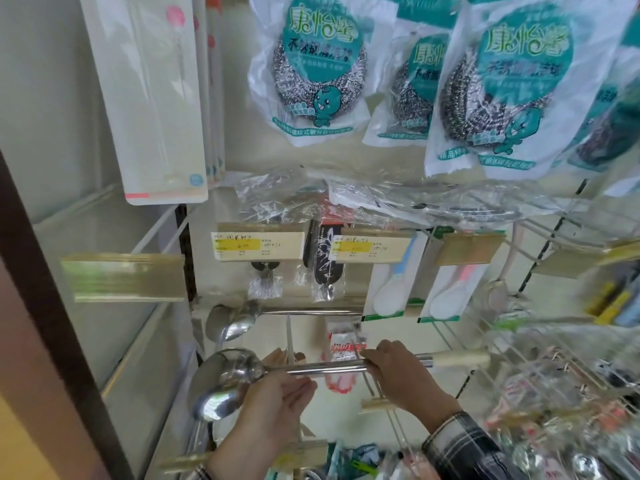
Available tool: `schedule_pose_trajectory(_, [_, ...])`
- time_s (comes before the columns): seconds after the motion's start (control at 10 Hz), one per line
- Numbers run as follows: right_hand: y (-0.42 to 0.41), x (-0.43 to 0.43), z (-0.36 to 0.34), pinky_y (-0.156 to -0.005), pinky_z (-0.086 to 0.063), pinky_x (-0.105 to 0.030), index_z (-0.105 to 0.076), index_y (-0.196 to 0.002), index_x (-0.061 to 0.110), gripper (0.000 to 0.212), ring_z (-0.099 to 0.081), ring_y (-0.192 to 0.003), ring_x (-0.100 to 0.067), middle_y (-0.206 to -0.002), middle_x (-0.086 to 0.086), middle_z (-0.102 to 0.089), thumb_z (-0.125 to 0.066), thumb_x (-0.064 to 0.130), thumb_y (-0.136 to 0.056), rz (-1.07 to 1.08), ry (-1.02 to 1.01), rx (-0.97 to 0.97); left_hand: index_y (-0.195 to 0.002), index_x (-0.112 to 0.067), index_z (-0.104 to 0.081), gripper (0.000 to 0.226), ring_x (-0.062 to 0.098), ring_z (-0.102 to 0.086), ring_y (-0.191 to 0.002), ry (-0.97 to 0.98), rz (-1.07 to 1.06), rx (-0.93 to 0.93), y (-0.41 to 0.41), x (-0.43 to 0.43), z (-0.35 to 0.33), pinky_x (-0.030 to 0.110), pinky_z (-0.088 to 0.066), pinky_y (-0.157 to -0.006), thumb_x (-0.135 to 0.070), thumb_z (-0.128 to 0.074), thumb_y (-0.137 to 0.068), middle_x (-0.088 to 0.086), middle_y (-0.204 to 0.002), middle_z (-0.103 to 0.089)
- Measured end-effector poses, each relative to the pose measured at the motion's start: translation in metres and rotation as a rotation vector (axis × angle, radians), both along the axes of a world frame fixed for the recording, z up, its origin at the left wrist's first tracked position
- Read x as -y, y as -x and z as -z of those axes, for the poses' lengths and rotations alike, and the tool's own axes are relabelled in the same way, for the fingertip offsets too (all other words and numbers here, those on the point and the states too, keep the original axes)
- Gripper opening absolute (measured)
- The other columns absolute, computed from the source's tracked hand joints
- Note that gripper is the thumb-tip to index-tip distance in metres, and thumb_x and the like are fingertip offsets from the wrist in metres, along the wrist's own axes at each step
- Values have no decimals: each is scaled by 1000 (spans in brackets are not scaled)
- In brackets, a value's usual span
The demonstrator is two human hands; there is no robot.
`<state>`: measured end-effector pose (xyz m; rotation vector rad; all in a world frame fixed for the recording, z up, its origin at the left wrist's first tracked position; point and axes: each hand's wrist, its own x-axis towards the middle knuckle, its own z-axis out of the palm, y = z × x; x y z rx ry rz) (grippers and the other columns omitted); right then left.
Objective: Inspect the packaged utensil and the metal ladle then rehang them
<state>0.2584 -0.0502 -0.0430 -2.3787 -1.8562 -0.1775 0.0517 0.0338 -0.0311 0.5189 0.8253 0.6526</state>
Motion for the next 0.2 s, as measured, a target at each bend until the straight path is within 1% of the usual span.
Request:
schedule_pose_trajectory(0.1, [2,0,0,-82,-47,-38,-56,-117,21,27,-55,-94,-27,-105,-9,-61,-44,25,-94,47,21,-35,-95,12,-54,13,42,-55,-102,-62,86,-15,9,6,-15,48,-44,-98,8,-42,-92,32,-107,-57])
schedule_pose_trajectory(0.2, [7,3,-4,-85,-49,-38,-54,-122,23,30,-58,-96,-25,-109,-6,-62,-46,25,-93,67,-66,-46,-109,7,-58,20,36,-63,-105,-167,113,-16,17,13,-31,47,-48,-98,5,-51,-90,25,-110,-66])
